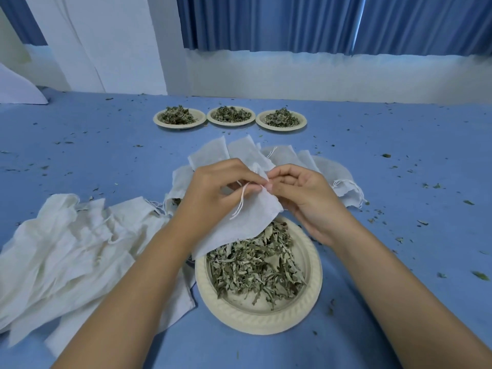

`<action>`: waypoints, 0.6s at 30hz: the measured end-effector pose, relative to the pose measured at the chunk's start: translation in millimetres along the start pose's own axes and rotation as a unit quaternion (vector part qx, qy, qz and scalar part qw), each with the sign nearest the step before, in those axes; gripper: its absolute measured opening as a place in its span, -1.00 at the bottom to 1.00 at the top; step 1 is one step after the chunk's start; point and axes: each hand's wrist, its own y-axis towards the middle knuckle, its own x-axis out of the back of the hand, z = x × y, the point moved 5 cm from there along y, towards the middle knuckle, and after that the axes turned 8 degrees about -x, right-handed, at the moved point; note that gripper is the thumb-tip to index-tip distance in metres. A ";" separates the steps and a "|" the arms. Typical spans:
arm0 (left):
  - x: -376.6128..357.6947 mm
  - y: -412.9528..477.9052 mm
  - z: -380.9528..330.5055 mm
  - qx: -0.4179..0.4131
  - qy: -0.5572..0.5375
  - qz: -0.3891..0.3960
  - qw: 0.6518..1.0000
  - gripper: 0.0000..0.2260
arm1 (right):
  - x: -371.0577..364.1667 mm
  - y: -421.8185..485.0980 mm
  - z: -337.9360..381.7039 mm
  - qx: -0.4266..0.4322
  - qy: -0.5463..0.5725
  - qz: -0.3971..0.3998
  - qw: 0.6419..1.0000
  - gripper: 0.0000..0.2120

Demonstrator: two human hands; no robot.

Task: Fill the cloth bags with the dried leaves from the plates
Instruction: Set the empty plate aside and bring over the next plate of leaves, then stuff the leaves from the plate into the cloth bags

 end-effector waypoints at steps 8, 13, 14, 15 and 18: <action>19.9 -7.3 21.7 0.187 -0.097 -0.077 0.975 -0.82 | -1.6 -4.5 2.9 0.033 -0.023 0.005 0.999 -0.82; 29.4 -10.0 36.3 0.277 -0.086 -0.087 0.953 -0.82 | -15.5 -21.8 19.3 0.131 -0.297 0.096 0.941 -0.82; 33.4 -9.4 36.7 0.280 -0.100 -0.098 0.950 -0.83 | -22.0 -26.4 17.2 0.137 -0.351 0.132 0.917 -0.76; 37.8 -9.0 37.2 0.282 -0.115 -0.109 0.946 -0.83 | -29.4 -30.6 12.2 0.144 -0.406 0.167 0.887 -0.69; 46.4 -9.4 39.0 0.295 -0.174 -0.131 0.930 -0.90 | -51.9 -37.8 -8.7 0.175 -0.547 0.240 0.783 -0.56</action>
